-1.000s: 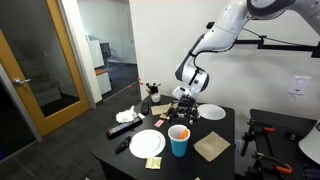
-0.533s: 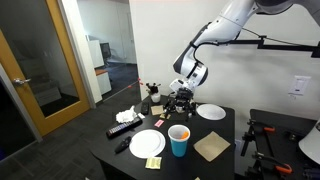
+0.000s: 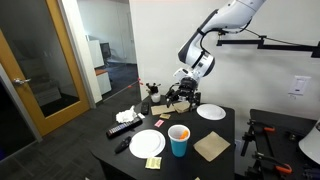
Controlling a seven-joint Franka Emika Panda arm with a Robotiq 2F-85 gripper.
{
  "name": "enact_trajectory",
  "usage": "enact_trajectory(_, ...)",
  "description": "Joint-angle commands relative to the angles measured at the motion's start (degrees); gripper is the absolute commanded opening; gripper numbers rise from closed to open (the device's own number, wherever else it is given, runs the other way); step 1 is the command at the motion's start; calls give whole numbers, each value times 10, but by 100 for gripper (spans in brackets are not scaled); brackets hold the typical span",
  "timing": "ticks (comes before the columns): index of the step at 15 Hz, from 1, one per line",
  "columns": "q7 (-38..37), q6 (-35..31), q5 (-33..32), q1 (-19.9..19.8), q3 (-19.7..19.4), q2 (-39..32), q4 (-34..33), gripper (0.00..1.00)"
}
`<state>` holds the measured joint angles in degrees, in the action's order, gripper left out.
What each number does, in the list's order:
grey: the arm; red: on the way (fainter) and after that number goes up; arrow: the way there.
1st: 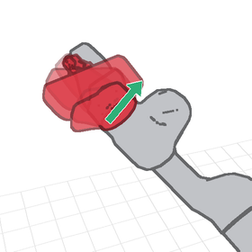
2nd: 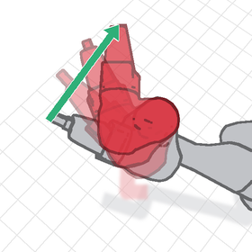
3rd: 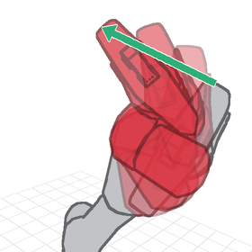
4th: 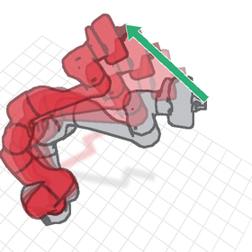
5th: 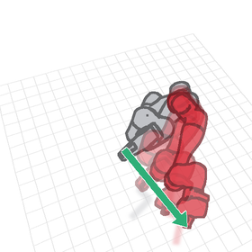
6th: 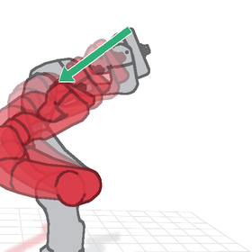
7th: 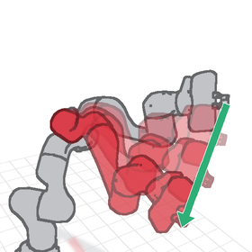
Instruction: Take the marker from the table and place it in the blue cup
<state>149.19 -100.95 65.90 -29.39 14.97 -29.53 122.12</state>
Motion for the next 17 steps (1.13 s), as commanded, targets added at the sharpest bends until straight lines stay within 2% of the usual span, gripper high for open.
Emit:
enact_trajectory(1,-9,-1,65,89,-96,81,55,100)
enact_trajectory(5,-29,-22,92,157,-157,124,81,100)
enact_trajectory(9,-54,-37,93,193,-185,154,91,100)
enact_trajectory(11,-69,-49,91,204,-192,164,94,100)
enact_trajectory(12,-49,-21,83,198,-194,131,70,100)
enact_trajectory(17,-56,-30,83,204,-196,142,77,100)
